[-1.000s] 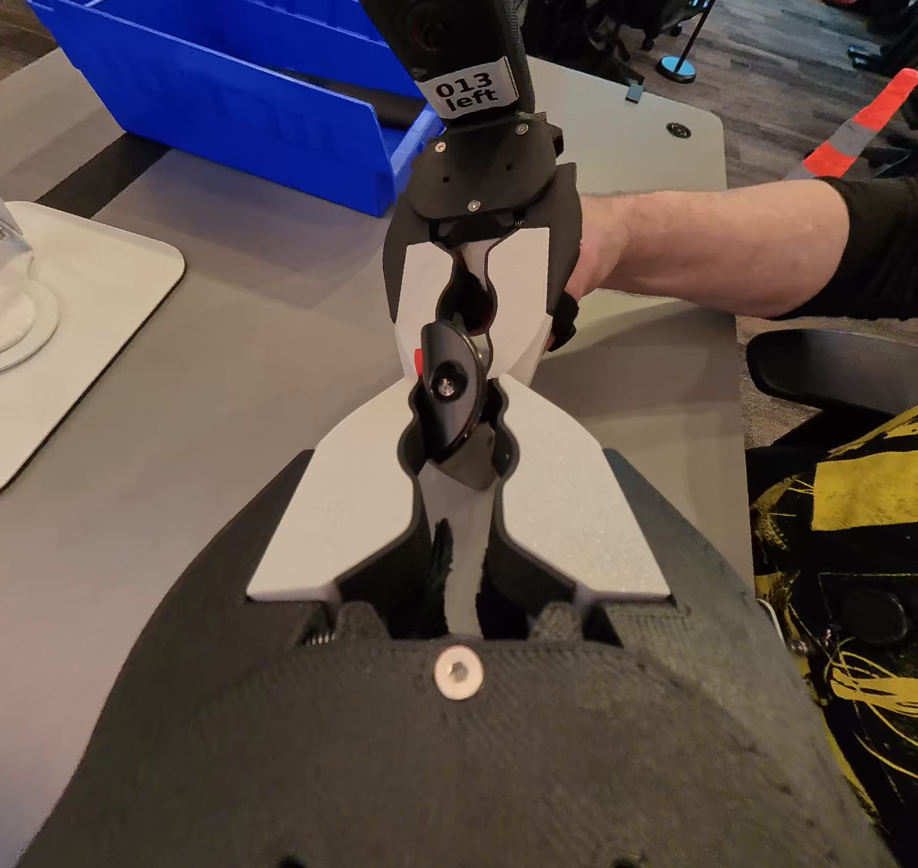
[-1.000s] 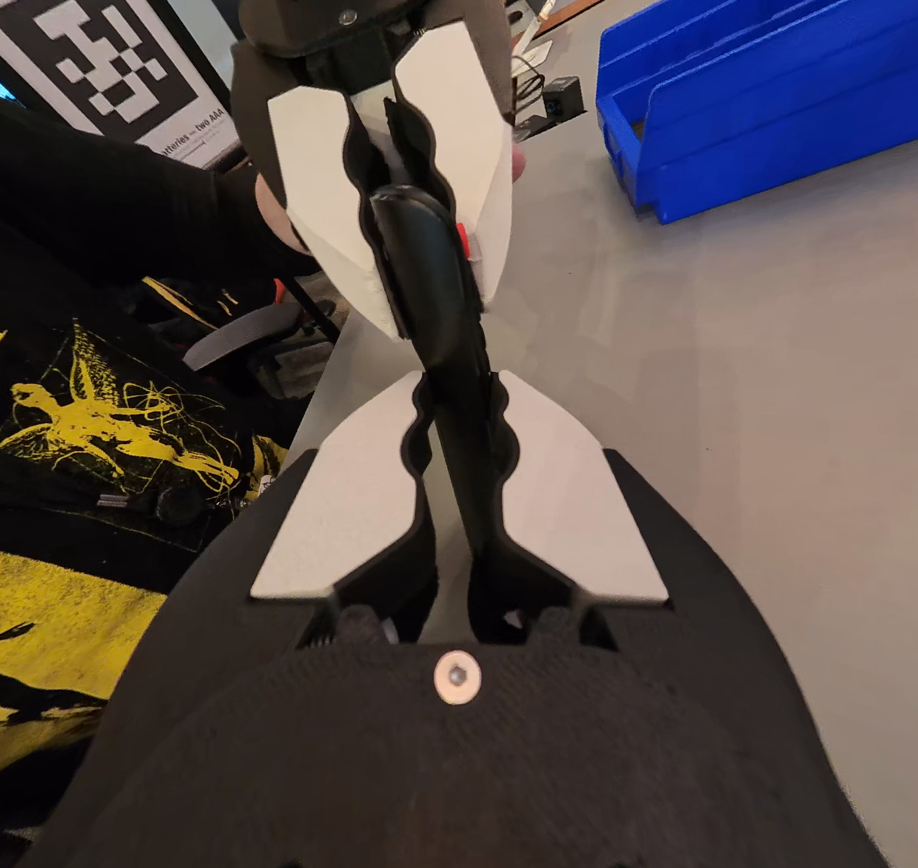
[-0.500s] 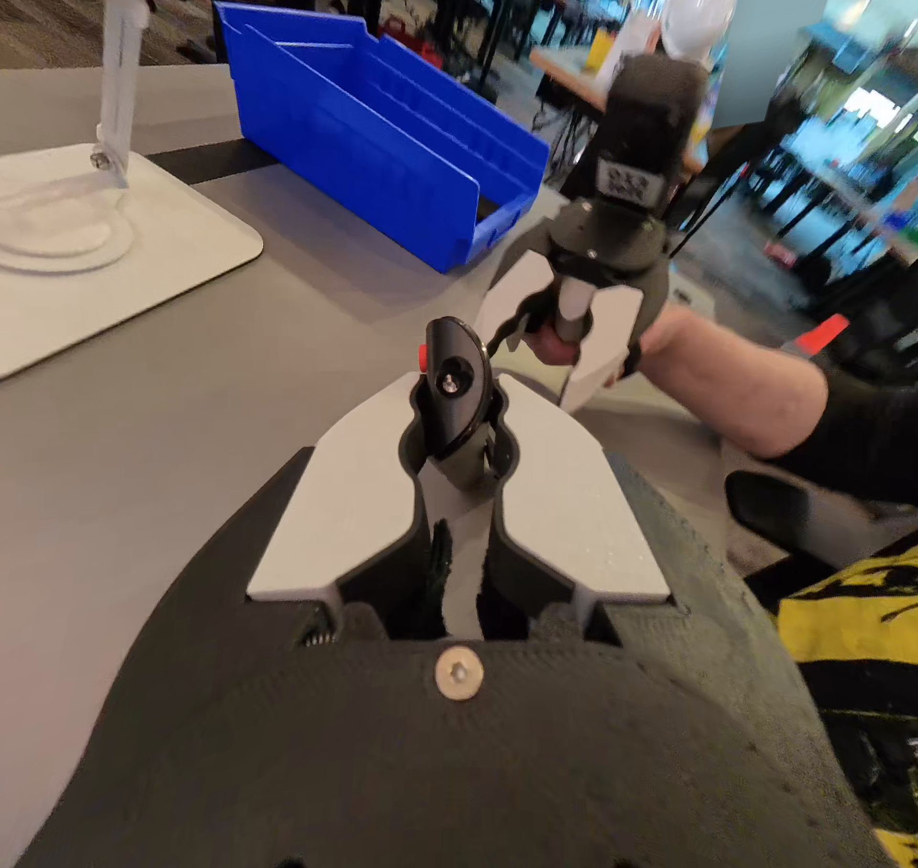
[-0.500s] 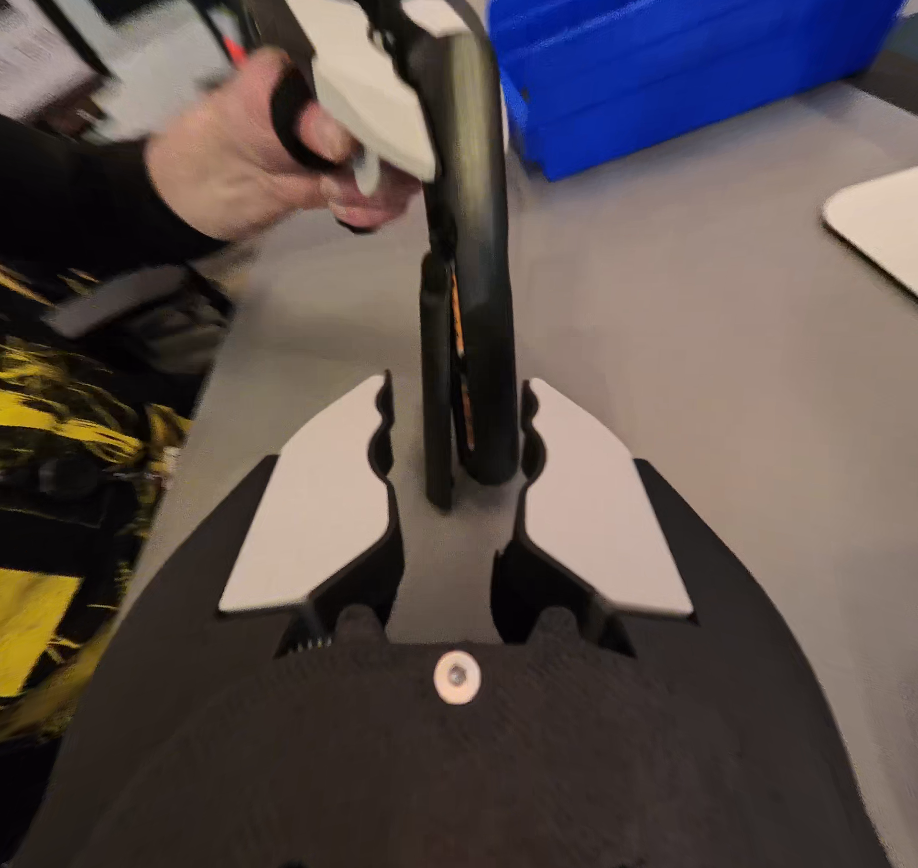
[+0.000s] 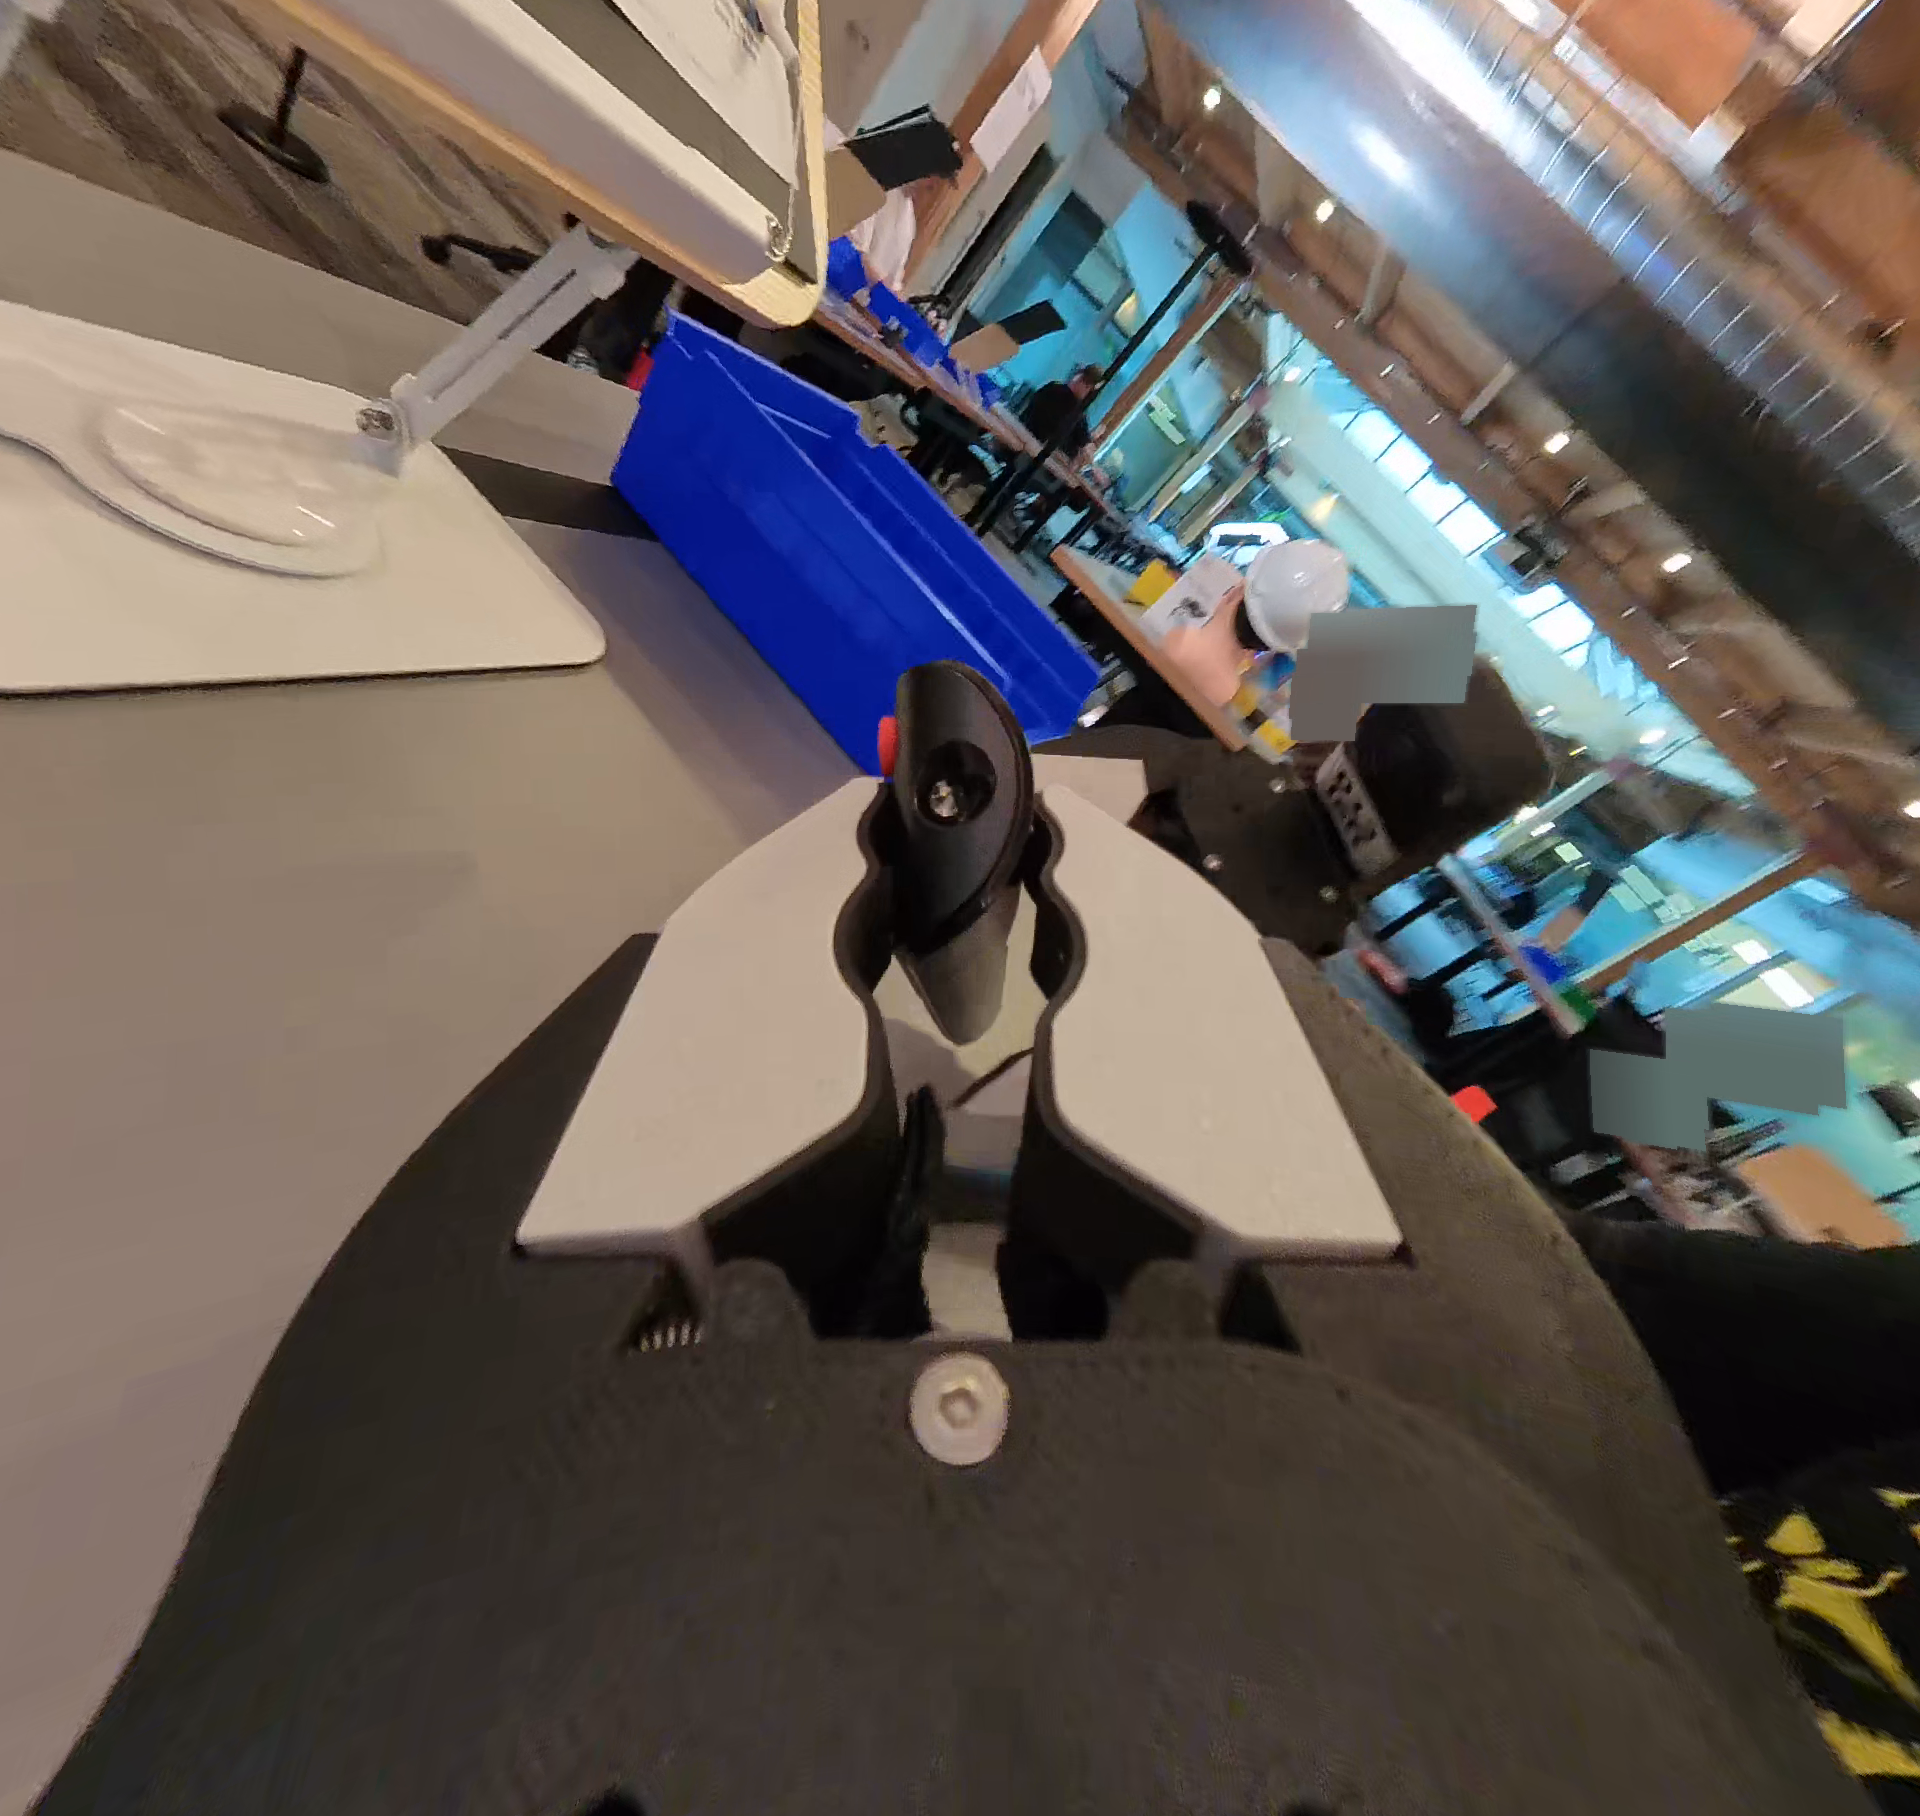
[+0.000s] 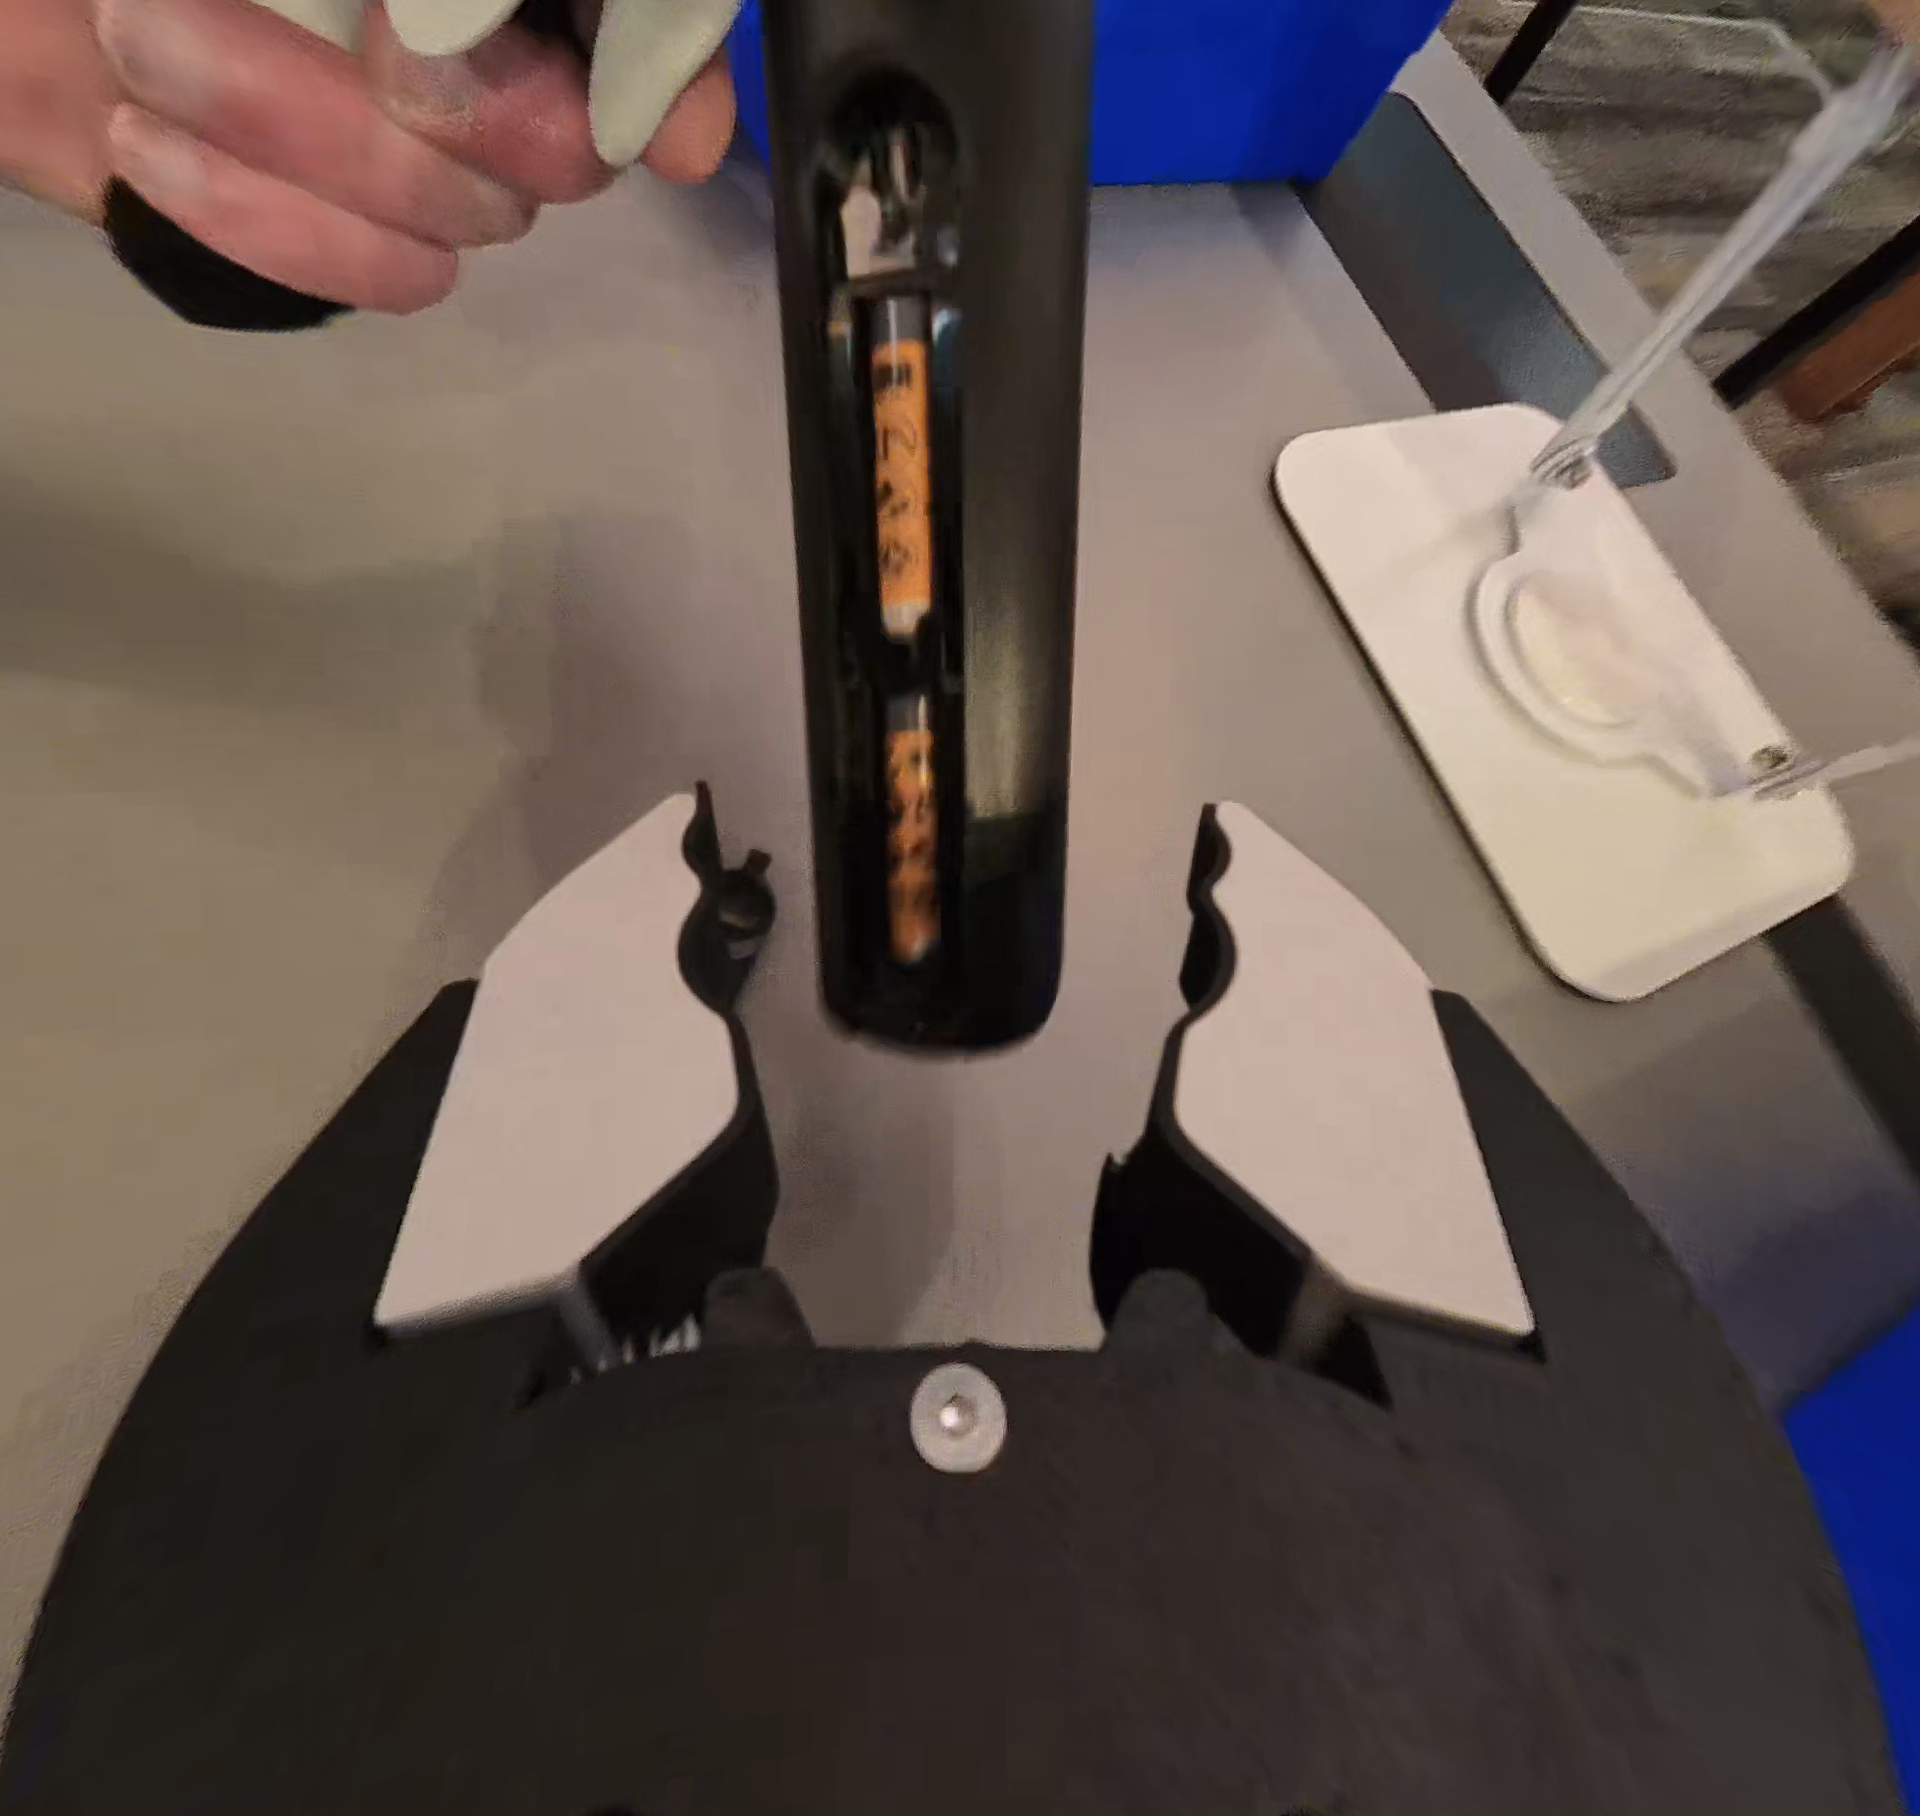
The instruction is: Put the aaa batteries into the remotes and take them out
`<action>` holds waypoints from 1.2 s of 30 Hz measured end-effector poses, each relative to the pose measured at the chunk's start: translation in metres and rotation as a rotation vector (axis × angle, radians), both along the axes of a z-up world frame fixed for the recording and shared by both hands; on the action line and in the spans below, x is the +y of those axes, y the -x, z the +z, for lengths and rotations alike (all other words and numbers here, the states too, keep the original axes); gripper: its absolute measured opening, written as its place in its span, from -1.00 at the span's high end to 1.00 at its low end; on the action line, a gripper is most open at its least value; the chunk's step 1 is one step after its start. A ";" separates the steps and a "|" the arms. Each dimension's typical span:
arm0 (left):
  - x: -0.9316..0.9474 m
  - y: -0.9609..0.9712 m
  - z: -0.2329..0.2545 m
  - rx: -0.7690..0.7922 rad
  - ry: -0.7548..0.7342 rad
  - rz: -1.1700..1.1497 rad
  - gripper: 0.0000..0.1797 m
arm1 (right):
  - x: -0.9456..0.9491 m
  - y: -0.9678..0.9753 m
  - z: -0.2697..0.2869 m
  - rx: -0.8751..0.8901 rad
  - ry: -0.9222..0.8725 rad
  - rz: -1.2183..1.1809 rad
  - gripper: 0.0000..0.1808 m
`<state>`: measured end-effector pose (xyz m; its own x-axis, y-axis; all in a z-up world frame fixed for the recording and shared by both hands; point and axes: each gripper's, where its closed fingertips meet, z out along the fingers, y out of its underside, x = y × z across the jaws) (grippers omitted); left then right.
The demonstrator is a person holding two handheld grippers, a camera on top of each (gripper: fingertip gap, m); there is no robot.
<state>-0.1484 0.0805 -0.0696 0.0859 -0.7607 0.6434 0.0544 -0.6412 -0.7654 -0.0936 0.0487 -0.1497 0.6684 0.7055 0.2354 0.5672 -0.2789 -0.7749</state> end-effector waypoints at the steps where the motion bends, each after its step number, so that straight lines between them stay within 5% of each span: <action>1: -0.002 -0.001 0.002 -0.031 0.038 -0.006 0.74 | 0.005 0.002 -0.003 -0.071 -0.010 -0.004 0.06; 4: -0.005 -0.002 0.007 -0.078 0.055 0.016 0.74 | 0.008 0.007 -0.011 -0.168 0.021 0.017 0.35; 7: -0.010 0.001 0.013 -0.123 0.035 -0.010 0.72 | -0.003 0.018 -0.003 0.027 0.114 0.089 0.43; 12: -0.027 0.005 0.033 -0.236 -0.115 -0.095 0.55 | -0.026 0.026 0.006 0.175 0.253 0.244 0.45; 24: -0.085 -0.004 0.030 -0.129 -0.606 -0.298 0.32 | -0.079 0.021 0.020 0.173 0.550 0.650 0.44; 36: -0.082 0.001 0.051 -0.357 -0.518 -0.315 0.35 | -0.067 0.049 0.021 0.345 0.464 0.616 0.44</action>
